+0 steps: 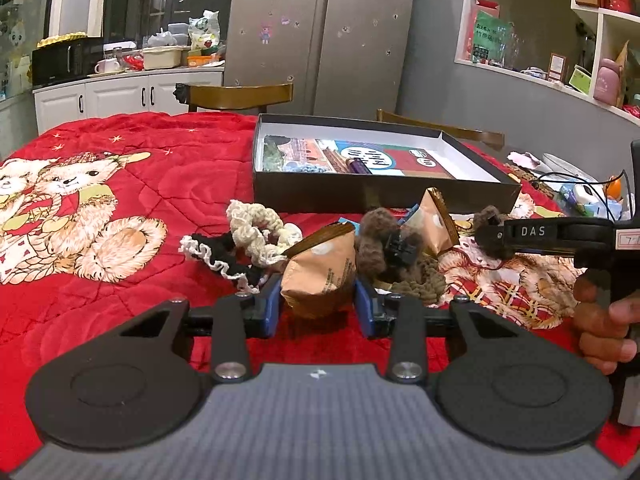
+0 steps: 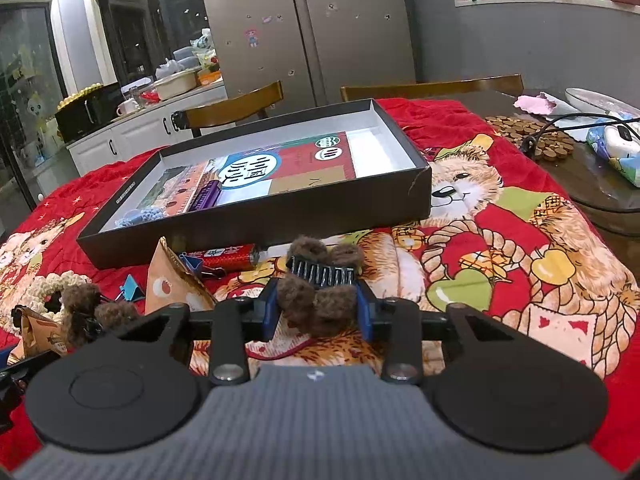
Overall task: Organize objects
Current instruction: 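Grasp the brown paper bag with the left gripper while the right grasps the brown fuzzy clip, then lift the paper bag and fuzzy clip and carry both over the black box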
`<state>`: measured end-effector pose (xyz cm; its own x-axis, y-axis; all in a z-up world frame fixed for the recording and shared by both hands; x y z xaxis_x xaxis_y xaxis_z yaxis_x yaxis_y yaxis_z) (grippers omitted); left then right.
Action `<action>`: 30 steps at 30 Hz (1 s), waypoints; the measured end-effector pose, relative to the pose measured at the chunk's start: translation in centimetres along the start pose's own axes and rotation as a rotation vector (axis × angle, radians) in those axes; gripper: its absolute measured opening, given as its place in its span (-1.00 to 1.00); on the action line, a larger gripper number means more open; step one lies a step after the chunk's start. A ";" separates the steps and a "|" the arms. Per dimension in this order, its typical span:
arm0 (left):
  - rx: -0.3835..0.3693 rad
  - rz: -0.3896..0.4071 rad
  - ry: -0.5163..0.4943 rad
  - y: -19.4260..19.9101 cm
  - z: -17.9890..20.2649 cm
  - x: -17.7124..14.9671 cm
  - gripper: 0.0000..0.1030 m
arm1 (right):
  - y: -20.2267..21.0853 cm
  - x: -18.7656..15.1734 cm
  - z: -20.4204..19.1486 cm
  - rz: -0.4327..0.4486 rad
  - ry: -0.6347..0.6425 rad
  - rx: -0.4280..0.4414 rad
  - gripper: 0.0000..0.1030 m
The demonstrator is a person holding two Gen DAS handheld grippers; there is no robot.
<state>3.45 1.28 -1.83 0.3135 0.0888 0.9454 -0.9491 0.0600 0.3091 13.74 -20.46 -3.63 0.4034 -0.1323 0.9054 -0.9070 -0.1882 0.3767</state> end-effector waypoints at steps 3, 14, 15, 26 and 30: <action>-0.008 0.012 -0.001 0.2 0.1 0.0 -0.21 | 0.0 0.0 0.0 0.000 0.000 0.000 -0.19; -0.023 0.039 0.002 0.6 0.2 0.1 -0.27 | 0.0 0.0 0.0 0.001 0.002 -0.002 -0.20; -0.023 0.041 0.001 0.7 0.3 0.1 -0.27 | 0.0 0.0 0.0 0.001 0.002 -0.001 -0.20; 0.000 0.041 -0.023 0.7 0.4 0.1 -0.27 | 0.3 0.2 0.0 0.018 0.010 -0.010 -0.21; 0.008 0.038 -0.032 0.6 0.5 0.1 -0.27 | 0.4 0.2 -0.1 0.024 0.016 -0.017 -0.21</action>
<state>2.86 0.86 -1.50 0.2765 0.0586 0.9592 -0.9605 0.0490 0.2739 13.44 -20.43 -3.26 0.3796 -0.1212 0.9172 -0.9185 -0.1683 0.3579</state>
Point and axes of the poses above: each gripper's, at about its wrist camera, not at the fingertips, and y roughly against the way its jaws point, z to its right, x to its top, the point moved 3 cm from there along -y, roughly the way its jaws point, and after that the axes turned 12 degrees about z, right-handed, at the moved point
